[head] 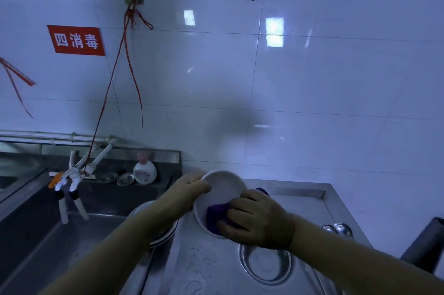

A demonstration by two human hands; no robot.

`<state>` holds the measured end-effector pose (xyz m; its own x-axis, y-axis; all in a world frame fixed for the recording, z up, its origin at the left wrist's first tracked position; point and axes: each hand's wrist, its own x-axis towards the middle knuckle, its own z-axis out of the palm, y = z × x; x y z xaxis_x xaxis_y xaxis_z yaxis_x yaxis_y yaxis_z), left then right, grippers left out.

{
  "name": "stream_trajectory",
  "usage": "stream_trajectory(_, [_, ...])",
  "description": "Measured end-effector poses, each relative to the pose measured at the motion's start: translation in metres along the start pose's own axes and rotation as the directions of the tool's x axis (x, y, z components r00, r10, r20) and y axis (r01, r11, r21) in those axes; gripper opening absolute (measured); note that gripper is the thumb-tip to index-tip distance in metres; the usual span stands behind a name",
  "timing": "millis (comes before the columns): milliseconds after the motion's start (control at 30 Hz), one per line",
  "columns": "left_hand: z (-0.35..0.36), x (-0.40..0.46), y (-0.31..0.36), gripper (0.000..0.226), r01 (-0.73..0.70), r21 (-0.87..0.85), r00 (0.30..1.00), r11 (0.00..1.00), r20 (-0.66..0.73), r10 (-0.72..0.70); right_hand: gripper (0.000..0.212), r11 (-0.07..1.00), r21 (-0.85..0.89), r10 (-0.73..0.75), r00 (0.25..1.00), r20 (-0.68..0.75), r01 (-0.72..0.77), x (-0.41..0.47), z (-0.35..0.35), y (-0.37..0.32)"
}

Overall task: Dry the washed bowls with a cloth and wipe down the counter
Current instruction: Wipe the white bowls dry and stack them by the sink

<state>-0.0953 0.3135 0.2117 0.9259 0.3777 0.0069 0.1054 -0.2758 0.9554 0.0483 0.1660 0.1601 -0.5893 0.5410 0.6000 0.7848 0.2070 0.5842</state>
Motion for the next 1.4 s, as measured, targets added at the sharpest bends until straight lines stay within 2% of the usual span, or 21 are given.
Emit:
stream_trajectory(67, [-0.002,0.000,-0.001,0.048,0.005,-0.054,1.000,0.999,-0.021,-0.006,0.010,1.000,-0.004,-0.007,1.000,0.000,0.007,0.002,0.001,0.003])
stream_trajectory(167, [0.015,-0.005,-0.006,0.021,-0.042,-0.221,0.984,0.974,-0.176,0.002,0.005,0.981,-0.065,0.180,0.983,-0.027,-0.181,0.010,0.006,-0.001])
stream_trajectory(267, [0.039,-0.011,-0.015,0.032,-0.110,-0.272,0.953,0.956,-0.304,0.023,0.016,0.935,-0.089,0.340,0.939,-0.054,-0.344,0.019,0.010,-0.012])
stream_trajectory(367, [0.041,-0.014,-0.013,0.026,-0.142,-0.249,0.931,0.958,-0.364,0.044,0.019,0.936,-0.076,0.344,0.939,-0.024,-0.345,0.021,0.010,-0.021])
stream_trajectory(433, [0.033,-0.015,-0.009,0.021,-0.150,-0.233,0.941,0.961,-0.333,0.066,0.018,0.954,-0.060,0.294,0.956,-0.002,-0.293,0.017,0.008,-0.021])
stream_trajectory(600, [0.008,-0.015,-0.001,0.047,-0.115,-0.115,0.989,0.987,-0.102,0.104,0.009,0.997,-0.010,0.072,0.997,0.015,-0.071,0.004,0.003,-0.010])
stream_trajectory(667, [-0.004,-0.010,0.002,0.049,-0.040,-0.019,0.998,0.999,0.051,0.041,0.010,0.999,0.039,-0.031,0.999,0.019,0.030,0.000,0.000,-0.005])
stream_trajectory(767, [-0.017,-0.007,0.006,0.042,0.057,0.140,0.968,0.989,0.236,-0.089,0.010,0.985,0.103,-0.141,0.989,0.043,0.136,0.000,-0.003,-0.002])
stream_trajectory(867, [-0.021,-0.003,-0.001,0.041,0.136,0.155,0.959,0.978,0.226,-0.169,0.005,0.984,0.158,-0.099,0.992,0.081,0.085,0.002,-0.003,-0.003])
stream_trajectory(933, [-0.022,-0.003,-0.006,0.042,0.056,0.224,0.983,0.973,0.156,-0.092,0.005,0.980,0.197,-0.012,0.988,0.152,-0.018,0.003,-0.005,-0.003])
stream_trajectory(1000, [-0.022,-0.005,-0.014,0.049,-0.091,0.466,0.996,0.880,0.035,0.084,0.014,0.962,0.229,0.095,0.970,0.225,-0.147,0.000,-0.009,0.000])
stream_trajectory(1067, [-0.020,-0.012,-0.016,0.060,-0.178,0.739,0.958,0.650,-0.020,0.285,0.023,0.942,0.252,0.141,0.944,0.297,-0.220,-0.005,-0.012,0.003])
stream_trajectory(1133, [-0.013,-0.022,-0.018,0.057,-0.316,0.827,0.909,0.466,0.122,0.400,0.026,0.936,0.262,0.133,0.926,0.354,-0.234,-0.008,-0.014,0.005])
stream_trajectory(1233, [-0.001,-0.023,-0.016,0.031,-0.491,0.860,0.795,0.141,0.376,0.475,0.024,0.926,0.283,0.134,0.918,0.374,-0.251,-0.008,-0.014,0.005])
stream_trajectory(1267, [0.001,-0.020,-0.016,0.023,-0.512,0.851,0.795,0.115,0.419,0.438,0.023,0.925,0.284,0.137,0.920,0.368,-0.251,-0.007,-0.013,0.006])
stream_trajectory(1300, [0.002,-0.017,-0.016,0.020,-0.522,0.841,0.803,0.139,0.430,0.412,0.022,0.928,0.281,0.134,0.924,0.357,-0.243,-0.007,-0.013,0.007])
stream_trajectory(1400, [-0.001,-0.014,-0.021,0.023,-0.514,0.800,0.835,0.309,0.384,0.394,0.023,0.931,0.278,0.150,0.943,0.298,-0.236,-0.007,-0.012,0.012])
